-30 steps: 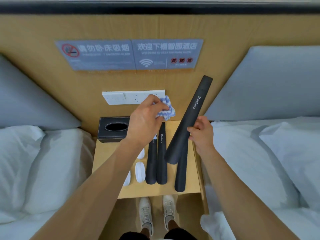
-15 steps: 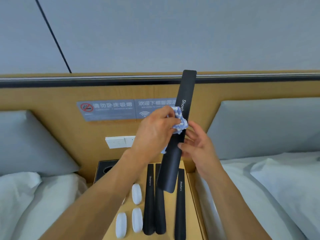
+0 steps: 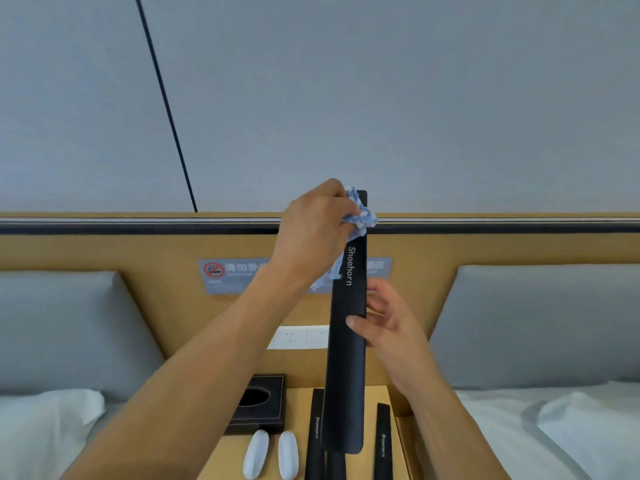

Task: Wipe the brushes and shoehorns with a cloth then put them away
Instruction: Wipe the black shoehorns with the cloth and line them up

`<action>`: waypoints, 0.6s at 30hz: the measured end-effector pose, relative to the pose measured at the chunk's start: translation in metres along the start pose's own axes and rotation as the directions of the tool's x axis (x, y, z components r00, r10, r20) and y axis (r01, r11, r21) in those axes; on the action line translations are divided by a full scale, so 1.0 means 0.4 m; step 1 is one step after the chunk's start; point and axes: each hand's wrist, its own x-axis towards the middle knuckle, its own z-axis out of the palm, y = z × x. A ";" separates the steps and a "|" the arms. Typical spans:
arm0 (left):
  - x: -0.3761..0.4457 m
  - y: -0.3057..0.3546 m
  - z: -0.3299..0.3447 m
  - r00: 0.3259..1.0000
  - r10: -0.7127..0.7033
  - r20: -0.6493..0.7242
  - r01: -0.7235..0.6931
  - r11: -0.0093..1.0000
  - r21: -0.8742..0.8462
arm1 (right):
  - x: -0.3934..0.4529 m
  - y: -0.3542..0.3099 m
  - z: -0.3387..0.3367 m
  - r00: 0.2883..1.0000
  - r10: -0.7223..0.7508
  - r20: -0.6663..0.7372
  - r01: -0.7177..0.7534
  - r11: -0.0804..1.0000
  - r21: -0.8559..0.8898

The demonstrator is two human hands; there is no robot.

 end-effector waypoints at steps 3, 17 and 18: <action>0.064 -0.009 -0.032 0.999 -0.009 -0.052 0.010 0.999 0.034 | 0.004 -0.021 0.016 0.999 -0.030 0.019 0.030 0.999 -0.014; 0.047 0.056 -0.015 0.991 0.122 -0.048 -0.121 0.993 0.013 | 0.051 -0.107 0.007 0.971 -0.131 -0.201 0.141 0.989 0.036; 0.035 0.056 -0.012 0.990 0.139 -0.025 -0.139 0.990 -0.010 | 0.053 -0.113 -0.001 0.972 -0.114 -0.206 0.132 0.989 0.072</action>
